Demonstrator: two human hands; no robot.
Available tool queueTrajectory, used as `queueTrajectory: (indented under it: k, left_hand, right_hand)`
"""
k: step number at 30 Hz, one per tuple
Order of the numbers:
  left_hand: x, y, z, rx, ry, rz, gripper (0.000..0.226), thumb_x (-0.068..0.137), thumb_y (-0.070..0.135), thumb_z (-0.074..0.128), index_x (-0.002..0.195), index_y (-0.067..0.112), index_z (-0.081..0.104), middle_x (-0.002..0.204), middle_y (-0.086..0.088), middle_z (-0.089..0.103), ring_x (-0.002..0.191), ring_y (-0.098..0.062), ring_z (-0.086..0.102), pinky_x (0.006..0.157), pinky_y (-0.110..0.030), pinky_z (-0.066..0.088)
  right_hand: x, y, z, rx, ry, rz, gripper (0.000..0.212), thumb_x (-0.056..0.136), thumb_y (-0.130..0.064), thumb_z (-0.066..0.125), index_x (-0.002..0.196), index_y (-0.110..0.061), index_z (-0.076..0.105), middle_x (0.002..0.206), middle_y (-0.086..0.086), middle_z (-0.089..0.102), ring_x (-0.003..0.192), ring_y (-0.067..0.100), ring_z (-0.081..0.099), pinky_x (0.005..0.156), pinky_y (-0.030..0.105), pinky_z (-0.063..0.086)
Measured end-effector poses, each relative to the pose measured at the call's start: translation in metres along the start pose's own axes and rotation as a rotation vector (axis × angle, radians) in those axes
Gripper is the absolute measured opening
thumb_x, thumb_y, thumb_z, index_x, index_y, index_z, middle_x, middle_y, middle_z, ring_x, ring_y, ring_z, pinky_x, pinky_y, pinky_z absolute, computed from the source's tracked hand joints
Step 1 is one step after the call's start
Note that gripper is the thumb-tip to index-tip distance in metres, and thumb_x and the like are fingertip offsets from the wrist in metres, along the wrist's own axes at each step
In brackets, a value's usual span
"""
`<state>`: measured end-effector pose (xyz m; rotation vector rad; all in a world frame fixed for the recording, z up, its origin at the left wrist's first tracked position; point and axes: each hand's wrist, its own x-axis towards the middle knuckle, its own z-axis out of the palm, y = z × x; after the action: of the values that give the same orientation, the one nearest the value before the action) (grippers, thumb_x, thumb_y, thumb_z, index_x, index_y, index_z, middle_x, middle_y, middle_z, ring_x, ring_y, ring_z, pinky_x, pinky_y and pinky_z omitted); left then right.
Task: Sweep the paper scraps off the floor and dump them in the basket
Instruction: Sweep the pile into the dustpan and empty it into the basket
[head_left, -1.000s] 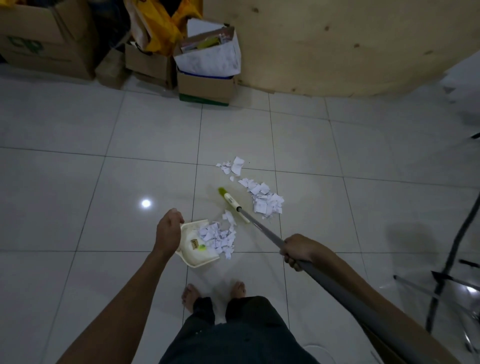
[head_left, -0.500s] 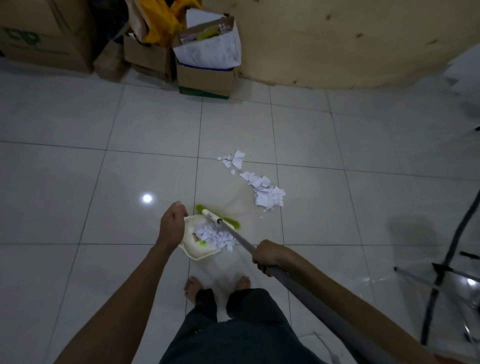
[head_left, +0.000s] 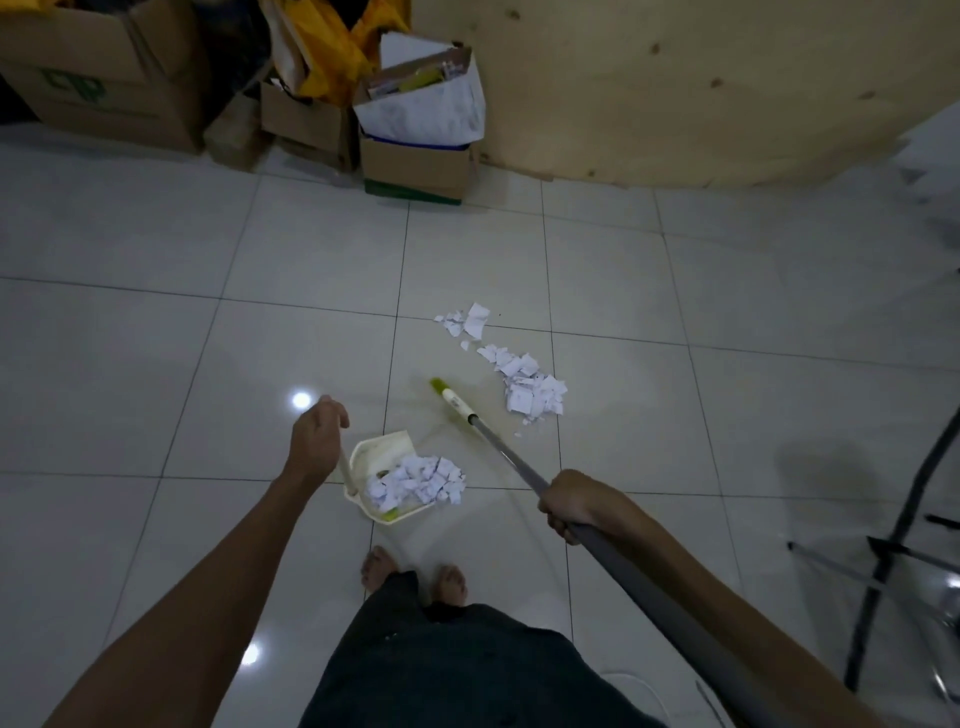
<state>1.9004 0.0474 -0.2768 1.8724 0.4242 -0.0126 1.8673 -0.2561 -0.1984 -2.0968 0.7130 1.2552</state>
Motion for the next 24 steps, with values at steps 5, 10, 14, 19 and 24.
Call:
queueTrajectory:
  k: [5, 10, 14, 19, 24]
  left_hand:
    - [-0.011, -0.004, 0.001, 0.055, -0.012, 0.011, 0.061, 0.076, 0.043, 0.022, 0.074, -0.009, 0.055, 0.079, -0.026, 0.057, 0.072, -0.023, 0.049, 0.064, -0.022, 0.037]
    - [-0.02, -0.012, 0.007, 0.073, -0.009, 0.005, 0.055, 0.08, 0.037, 0.023, 0.075, -0.008, 0.055, 0.082, -0.027, 0.058, 0.074, -0.024, 0.05, 0.065, -0.022, 0.037]
    - [-0.027, -0.015, 0.015, 0.105, -0.042, 0.003, 0.046, 0.084, 0.026, 0.024, 0.075, -0.007, 0.054, 0.08, -0.025, 0.056, 0.074, -0.023, 0.048, 0.065, -0.02, 0.036]
    - [-0.031, -0.015, 0.023, 0.123, -0.056, -0.01, 0.035, 0.098, 0.009, 0.03, 0.074, -0.005, 0.051, 0.076, -0.022, 0.054, 0.071, -0.022, 0.046, 0.061, -0.012, 0.034]
    - [-0.031, -0.019, 0.015, 0.124, -0.082, 0.013, 0.033, 0.098, 0.003, 0.03, 0.073, -0.003, 0.051, 0.073, -0.017, 0.05, 0.068, -0.022, 0.044, 0.06, -0.013, 0.035]
  right_hand:
    - [0.009, 0.023, 0.006, 0.031, 0.033, 0.065, 0.012, 0.09, 0.0, 0.047, 0.082, 0.002, 0.056, 0.068, 0.015, 0.058, 0.046, 0.018, 0.051, 0.045, 0.023, 0.042]
    - [0.02, 0.036, 0.014, 0.405, -0.04, 0.214, 0.021, 0.094, -0.005, 0.039, 0.074, -0.003, 0.046, 0.042, 0.005, 0.046, 0.026, 0.012, 0.041, 0.033, 0.015, 0.034]
    - [0.012, 0.027, 0.024, 0.429, -0.142, 0.186, 0.019, 0.094, -0.001, 0.036, 0.076, -0.003, 0.042, 0.05, 0.005, 0.041, 0.026, 0.01, 0.038, 0.03, 0.015, 0.032]
    - [0.002, 0.0, 0.042, 0.473, -0.224, 0.151, 0.013, 0.095, 0.0, 0.034, 0.084, -0.003, 0.041, 0.056, 0.006, 0.039, 0.027, 0.009, 0.036, 0.03, 0.015, 0.031]
    - [-0.008, -0.018, 0.054, 0.506, -0.324, 0.157, 0.012, 0.096, -0.004, 0.034, 0.105, -0.001, 0.041, 0.054, 0.002, 0.04, 0.029, 0.007, 0.037, 0.03, 0.015, 0.032]
